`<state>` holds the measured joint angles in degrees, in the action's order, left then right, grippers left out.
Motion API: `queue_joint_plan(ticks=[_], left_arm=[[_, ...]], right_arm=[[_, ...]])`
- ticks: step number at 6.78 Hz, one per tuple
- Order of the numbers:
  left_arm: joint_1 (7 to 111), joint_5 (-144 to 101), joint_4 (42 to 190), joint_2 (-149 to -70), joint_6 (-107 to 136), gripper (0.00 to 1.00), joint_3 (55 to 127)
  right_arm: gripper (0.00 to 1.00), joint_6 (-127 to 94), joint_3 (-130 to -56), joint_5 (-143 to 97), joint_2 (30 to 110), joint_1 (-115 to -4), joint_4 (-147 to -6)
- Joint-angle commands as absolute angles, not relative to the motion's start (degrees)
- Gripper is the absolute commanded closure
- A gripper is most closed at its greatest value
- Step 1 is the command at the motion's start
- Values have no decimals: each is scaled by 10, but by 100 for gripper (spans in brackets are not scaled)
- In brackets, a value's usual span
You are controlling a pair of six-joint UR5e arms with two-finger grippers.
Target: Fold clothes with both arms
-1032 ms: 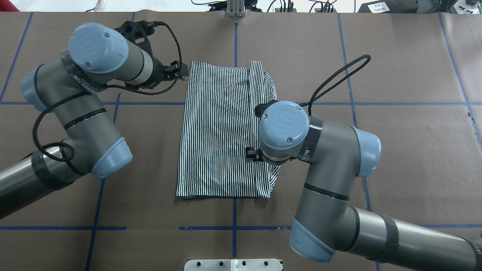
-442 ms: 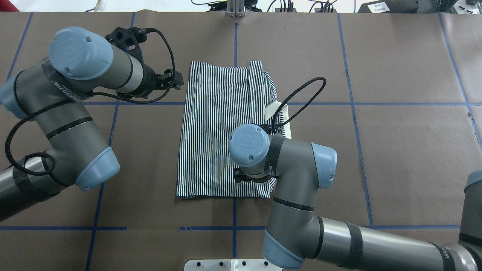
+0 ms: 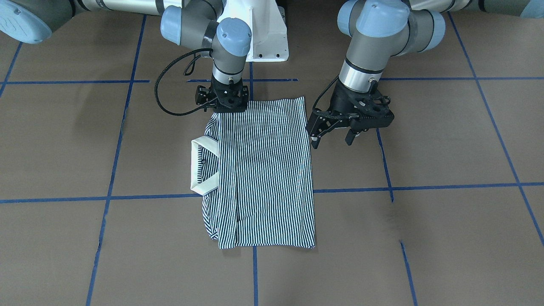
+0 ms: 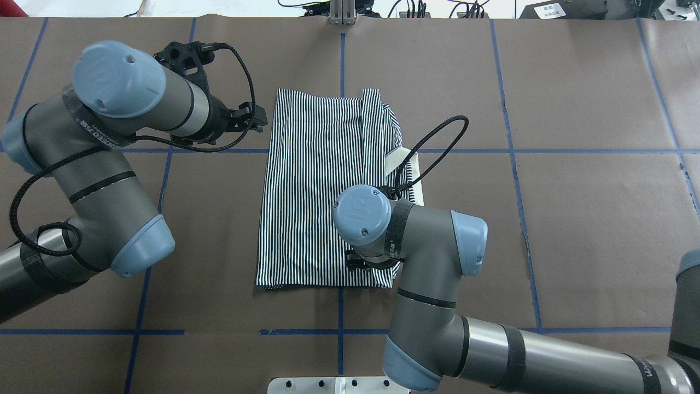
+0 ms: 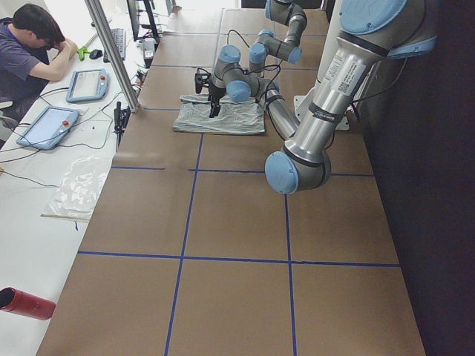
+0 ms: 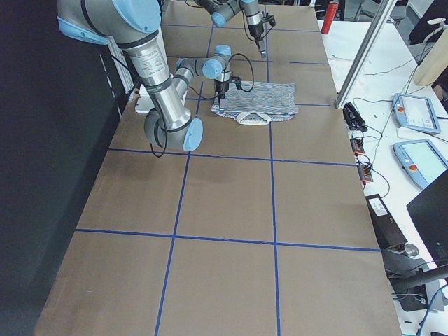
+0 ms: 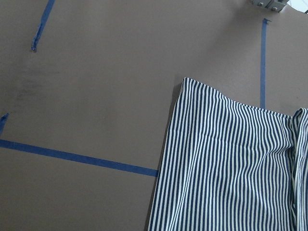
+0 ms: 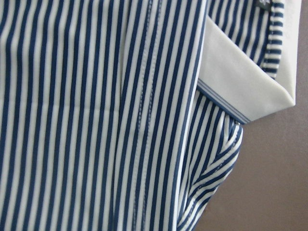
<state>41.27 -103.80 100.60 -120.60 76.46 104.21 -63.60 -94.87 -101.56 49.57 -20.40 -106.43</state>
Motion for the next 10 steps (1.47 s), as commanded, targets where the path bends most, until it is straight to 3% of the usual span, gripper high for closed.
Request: queue_joint_plan(ticks=[1,8,10], left_arm=[[412,-1038,1009,-1207,765,0,1042],[410,-1038,1010,-1215,769,0,1044],[407,-1038,1010,-1216,770,0,1044]], right_arm=[[0,-622,-948,-1016,498,-204,-1078],[0,-568,-963,-1016,532,-228,-1108],[0,-522,-1022,-1014,594,-242,-1109]])
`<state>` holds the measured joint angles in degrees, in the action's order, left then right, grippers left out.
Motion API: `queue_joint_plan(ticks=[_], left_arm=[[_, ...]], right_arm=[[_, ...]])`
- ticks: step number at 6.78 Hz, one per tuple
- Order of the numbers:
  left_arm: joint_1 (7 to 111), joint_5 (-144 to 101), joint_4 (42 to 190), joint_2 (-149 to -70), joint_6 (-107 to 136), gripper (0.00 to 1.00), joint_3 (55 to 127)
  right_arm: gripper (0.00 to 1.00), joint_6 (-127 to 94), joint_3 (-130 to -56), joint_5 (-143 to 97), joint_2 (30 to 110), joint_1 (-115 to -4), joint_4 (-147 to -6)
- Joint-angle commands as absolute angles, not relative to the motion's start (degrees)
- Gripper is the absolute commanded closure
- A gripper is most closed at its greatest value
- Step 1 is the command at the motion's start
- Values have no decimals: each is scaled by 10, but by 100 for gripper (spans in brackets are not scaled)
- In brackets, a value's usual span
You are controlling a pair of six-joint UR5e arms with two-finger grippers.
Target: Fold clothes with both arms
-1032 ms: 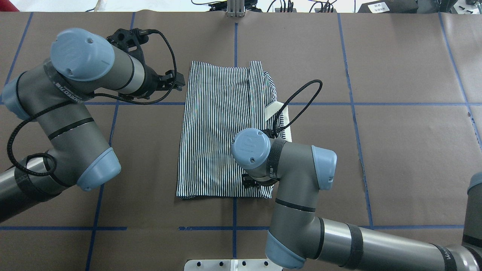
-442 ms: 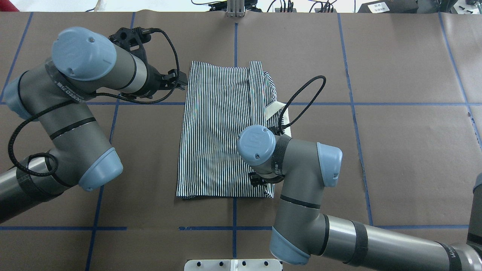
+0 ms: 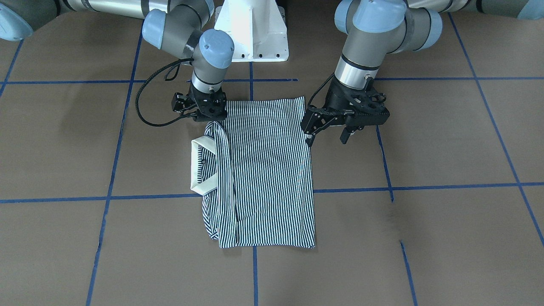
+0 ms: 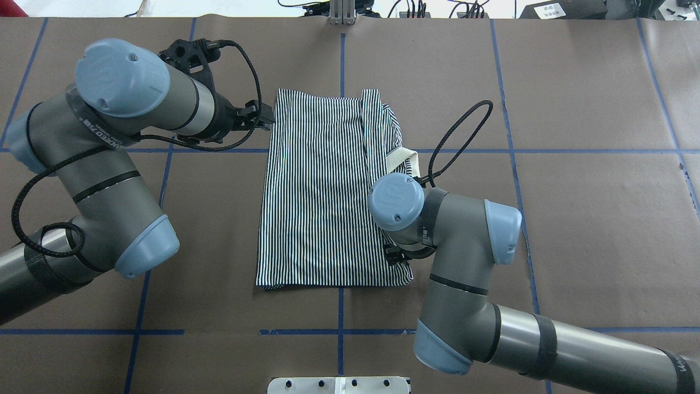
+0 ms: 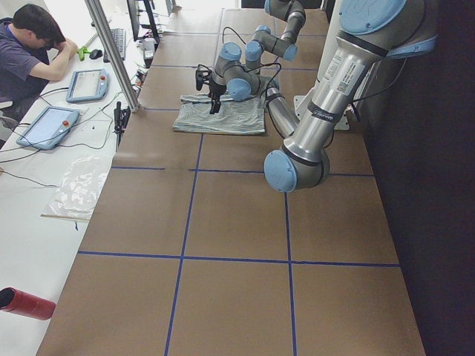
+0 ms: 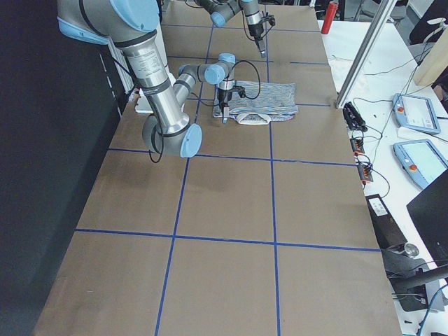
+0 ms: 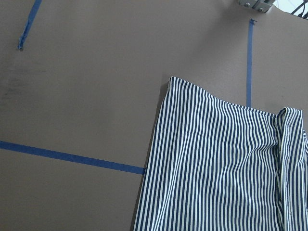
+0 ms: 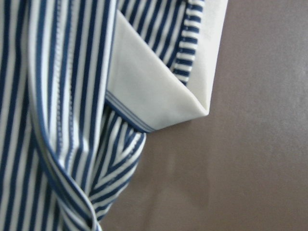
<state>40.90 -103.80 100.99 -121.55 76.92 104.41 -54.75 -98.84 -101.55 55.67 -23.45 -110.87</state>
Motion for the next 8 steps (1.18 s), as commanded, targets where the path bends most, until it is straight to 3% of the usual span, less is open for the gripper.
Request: queue_joint_plan(ticks=[1,3,5,6,8], left_arm=[[406,-1038,1010,-1216,770,0,1044],[407,-1038,1008,-1216,768,0,1046],[407,-1038,1010,-1215,766,0,1045],[407,-1038,1009,-1215,766,0,1046],[407,-1038,1009,-1213,766,0,1046]], right_arm=[[0,-507,-1047,-1015,614,-250,-1109],[0,-495,-1030,-1019,561,-271,-1101],[0,-493,-929,-1017,471,-272,-1077],[0,-494,-886,-1018,468,-262,-1036],[0,-494,-881,-1020,470,-256,-1039]])
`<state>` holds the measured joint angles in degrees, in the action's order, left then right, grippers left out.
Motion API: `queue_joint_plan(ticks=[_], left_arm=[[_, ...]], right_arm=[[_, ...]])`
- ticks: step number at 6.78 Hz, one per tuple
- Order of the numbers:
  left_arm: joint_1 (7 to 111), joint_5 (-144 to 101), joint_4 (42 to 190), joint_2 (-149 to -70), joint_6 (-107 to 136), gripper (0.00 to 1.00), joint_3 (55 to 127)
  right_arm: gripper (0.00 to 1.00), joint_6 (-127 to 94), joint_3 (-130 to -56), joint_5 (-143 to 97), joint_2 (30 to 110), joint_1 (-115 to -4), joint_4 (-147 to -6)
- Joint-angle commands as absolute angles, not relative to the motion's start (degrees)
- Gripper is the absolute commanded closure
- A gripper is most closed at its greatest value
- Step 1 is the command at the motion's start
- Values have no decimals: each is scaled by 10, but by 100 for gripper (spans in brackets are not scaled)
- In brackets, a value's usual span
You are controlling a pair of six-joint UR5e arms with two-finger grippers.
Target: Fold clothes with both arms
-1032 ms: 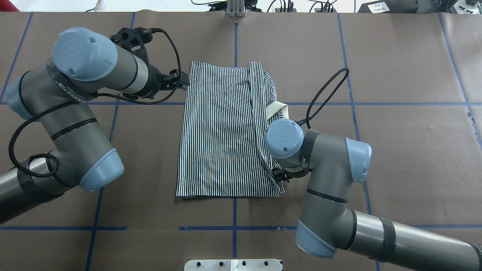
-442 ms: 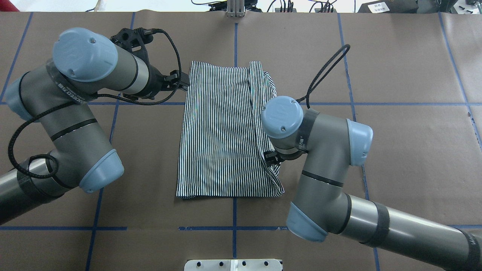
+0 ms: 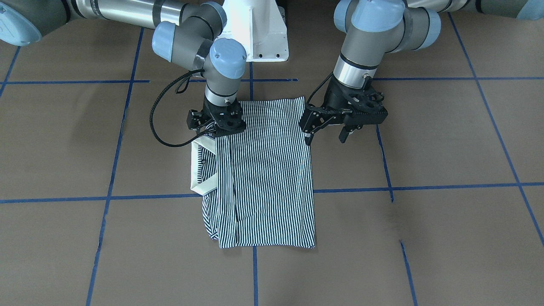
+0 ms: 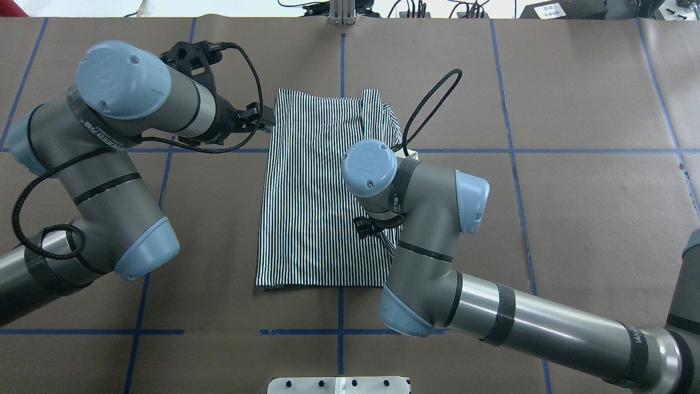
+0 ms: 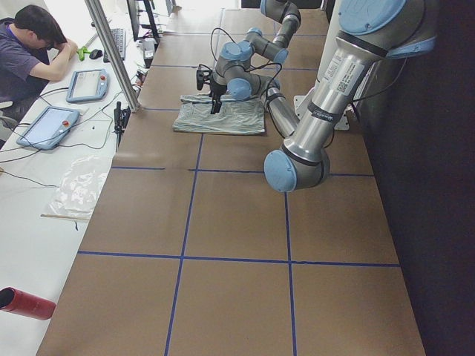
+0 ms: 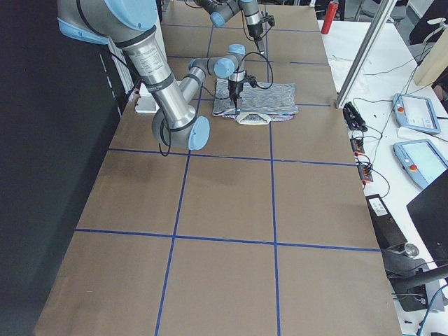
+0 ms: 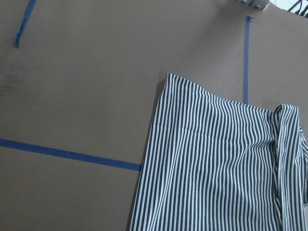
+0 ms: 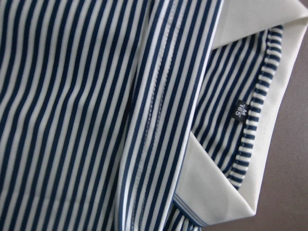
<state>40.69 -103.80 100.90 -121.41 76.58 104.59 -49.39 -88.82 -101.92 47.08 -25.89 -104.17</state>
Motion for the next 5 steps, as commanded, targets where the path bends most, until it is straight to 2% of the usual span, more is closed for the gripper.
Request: queue_joint_plan(ticks=[1,5], left_arm=[[407,-1038,1009,-1213,766,0,1046],[406,-1038,1013,-1215,766,0,1042]], right_arm=[[0,-494,-881,-1020,471,-254,-1040],[0,-488,-884,-1025,477,-257,-1056]])
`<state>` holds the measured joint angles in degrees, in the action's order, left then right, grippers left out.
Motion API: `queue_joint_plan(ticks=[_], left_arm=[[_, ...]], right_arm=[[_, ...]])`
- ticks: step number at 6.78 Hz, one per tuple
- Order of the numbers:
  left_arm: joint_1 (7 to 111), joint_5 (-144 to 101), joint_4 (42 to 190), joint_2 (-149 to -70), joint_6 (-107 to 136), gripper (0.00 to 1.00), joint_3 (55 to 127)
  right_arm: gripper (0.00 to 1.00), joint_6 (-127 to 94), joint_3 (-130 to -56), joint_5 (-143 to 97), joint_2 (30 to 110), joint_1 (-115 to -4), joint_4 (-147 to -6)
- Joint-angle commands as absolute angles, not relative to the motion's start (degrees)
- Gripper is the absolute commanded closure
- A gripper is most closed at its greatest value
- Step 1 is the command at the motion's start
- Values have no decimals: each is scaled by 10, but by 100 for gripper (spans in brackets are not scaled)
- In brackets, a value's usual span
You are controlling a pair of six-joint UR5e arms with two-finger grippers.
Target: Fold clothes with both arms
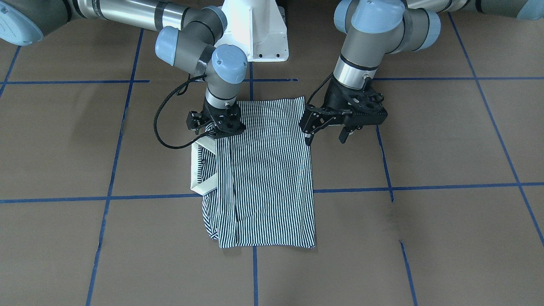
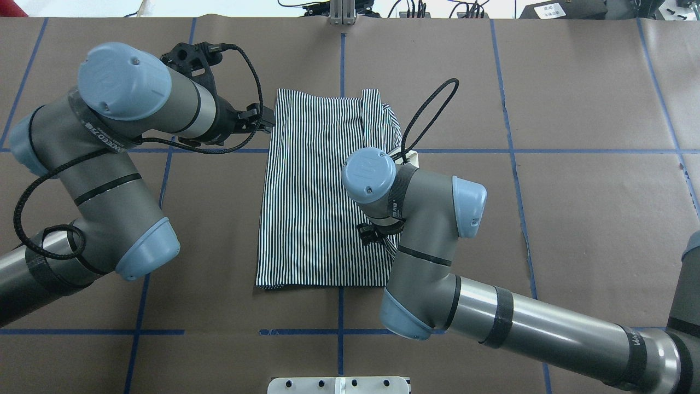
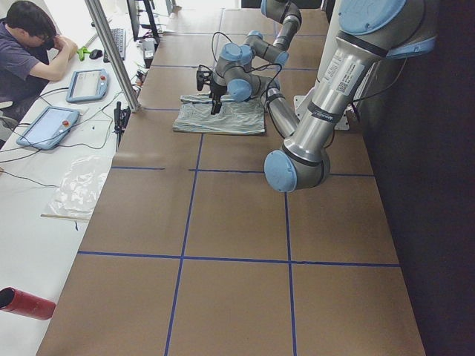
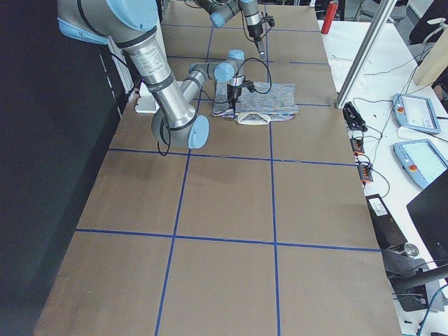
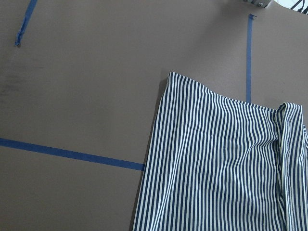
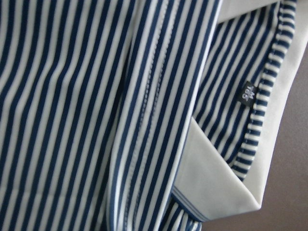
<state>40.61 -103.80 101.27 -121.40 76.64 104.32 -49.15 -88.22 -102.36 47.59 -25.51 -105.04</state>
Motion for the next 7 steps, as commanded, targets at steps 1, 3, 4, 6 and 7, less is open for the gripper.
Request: queue_joint_plan(ticks=[1,3,4,6,7], left_arm=[[405,-1038,1013,-1215,766,0,1042],[403,-1038,1013,-1216,769,0,1042],[403,-1038,1013,-1216,770,0,1042],[403,-1038,1013,-1216,770,0,1042],[403,-1038,1016,-1217,769,0,1042]], right_arm=[[0,-472,-888,-1027,478,-264,-1076],[0,-454,-921,-1027,512,-274,-1083],[0,-447,-936,-1027,532,-283,-1083],[0,-409,-990,-1027,581,-313,-1085],[0,-403,-994,-1046,559,-326,-1095]])
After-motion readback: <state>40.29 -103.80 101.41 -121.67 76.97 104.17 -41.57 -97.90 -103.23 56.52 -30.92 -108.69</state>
